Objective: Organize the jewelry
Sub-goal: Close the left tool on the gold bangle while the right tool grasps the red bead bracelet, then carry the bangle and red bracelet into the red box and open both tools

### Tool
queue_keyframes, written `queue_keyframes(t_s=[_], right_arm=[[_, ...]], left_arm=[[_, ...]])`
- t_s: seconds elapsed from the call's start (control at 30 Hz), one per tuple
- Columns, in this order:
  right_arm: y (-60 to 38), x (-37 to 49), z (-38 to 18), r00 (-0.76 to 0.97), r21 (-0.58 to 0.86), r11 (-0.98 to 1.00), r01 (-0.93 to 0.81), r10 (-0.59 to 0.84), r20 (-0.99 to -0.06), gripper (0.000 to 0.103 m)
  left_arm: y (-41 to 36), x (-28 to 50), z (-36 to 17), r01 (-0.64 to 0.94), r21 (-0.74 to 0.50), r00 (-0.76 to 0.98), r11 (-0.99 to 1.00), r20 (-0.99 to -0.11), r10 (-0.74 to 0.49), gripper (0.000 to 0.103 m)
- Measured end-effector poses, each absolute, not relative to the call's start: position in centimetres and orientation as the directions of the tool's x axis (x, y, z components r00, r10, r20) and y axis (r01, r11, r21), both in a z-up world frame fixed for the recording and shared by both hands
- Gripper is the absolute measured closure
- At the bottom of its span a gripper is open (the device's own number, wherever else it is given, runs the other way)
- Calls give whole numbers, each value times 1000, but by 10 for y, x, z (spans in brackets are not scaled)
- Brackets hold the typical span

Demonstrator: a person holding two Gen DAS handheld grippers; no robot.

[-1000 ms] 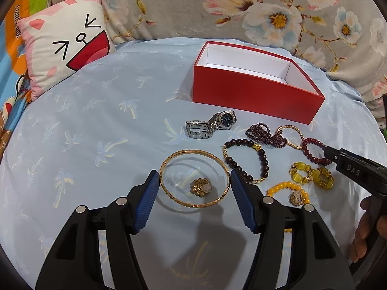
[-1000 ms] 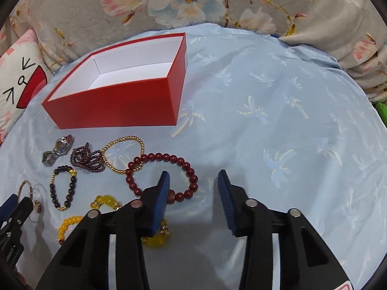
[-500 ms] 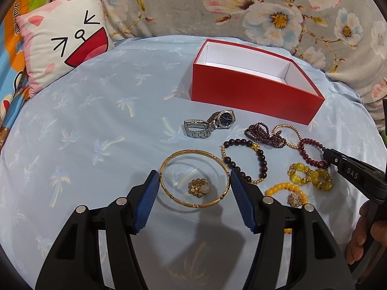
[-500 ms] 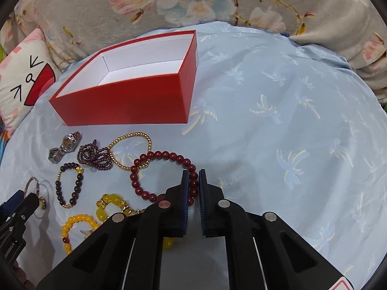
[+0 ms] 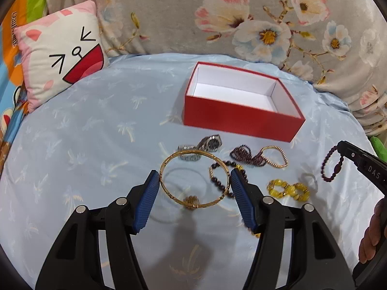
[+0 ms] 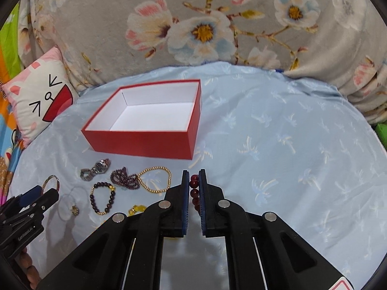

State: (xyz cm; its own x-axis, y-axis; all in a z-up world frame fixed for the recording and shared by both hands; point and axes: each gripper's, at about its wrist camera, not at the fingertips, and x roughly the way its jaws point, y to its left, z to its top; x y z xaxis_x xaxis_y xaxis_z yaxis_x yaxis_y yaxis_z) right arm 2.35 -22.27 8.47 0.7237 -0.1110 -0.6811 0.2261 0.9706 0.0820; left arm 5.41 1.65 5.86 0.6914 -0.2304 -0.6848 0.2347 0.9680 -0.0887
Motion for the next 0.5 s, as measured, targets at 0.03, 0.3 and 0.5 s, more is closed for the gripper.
queue_keyframes(t_s=[0.03, 0.3, 0.5], right_arm=[[-223, 24, 89, 729, 79, 972, 222, -112, -676, 96], [-225, 72, 128, 770, 128, 980, 153, -37, -637, 96], [-221, 140, 132, 766, 180, 978, 107, 35, -642, 96]], left_arm=[[15, 57, 64, 242, -84, 697, 967, -679, -233, 45], [-5, 109, 103, 287, -49, 734, 957, -630, -253, 45], [-32, 170, 113, 312, -46, 728, 949, -630, -270, 45]])
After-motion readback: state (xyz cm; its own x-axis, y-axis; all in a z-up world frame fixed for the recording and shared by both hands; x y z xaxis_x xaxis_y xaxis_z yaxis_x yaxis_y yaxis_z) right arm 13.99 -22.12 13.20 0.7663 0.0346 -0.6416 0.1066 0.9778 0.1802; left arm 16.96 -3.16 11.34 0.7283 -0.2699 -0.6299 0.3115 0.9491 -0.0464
